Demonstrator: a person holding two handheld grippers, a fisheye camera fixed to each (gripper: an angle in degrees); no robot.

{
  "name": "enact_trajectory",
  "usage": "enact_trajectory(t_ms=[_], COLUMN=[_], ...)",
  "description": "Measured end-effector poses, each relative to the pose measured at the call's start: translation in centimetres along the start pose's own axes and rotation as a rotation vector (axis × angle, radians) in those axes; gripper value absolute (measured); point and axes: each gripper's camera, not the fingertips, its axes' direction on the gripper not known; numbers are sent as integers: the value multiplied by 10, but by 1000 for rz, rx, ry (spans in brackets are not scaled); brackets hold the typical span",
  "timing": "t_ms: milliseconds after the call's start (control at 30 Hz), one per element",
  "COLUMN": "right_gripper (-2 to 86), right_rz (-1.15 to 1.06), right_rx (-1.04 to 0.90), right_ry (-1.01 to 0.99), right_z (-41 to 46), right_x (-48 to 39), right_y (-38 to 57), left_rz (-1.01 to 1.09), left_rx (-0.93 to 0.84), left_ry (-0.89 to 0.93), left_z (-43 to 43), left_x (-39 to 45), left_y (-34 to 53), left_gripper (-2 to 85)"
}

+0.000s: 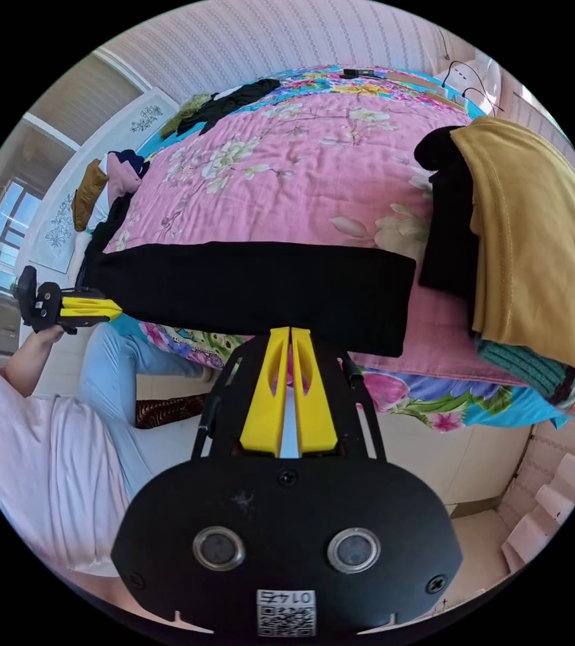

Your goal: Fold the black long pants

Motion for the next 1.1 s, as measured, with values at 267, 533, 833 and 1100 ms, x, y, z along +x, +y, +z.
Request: enact_trajectory(t_ms=[267, 533, 833, 1100], right_gripper=[-4, -4, -8, -5], right_rz=[-77, -535, -568, -510], right_rx=[-41, -34, -346, -288], right_ry=[228, 25, 85, 113], right_z=[5, 72, 145, 150], right_x=[-65, -243, -275, -257], right_y=[-26, -128, -159, -140], left_rz=[-77, -200, -248, -278], left_rx=[120, 153, 291, 260], left_ry=[-11, -47, -24, 43], left_z=[-16, 36, 27, 48], left_x=[11, 3, 8, 6], left_y=[38, 40, 56, 52], left_gripper=[-9, -10, -10, -10])
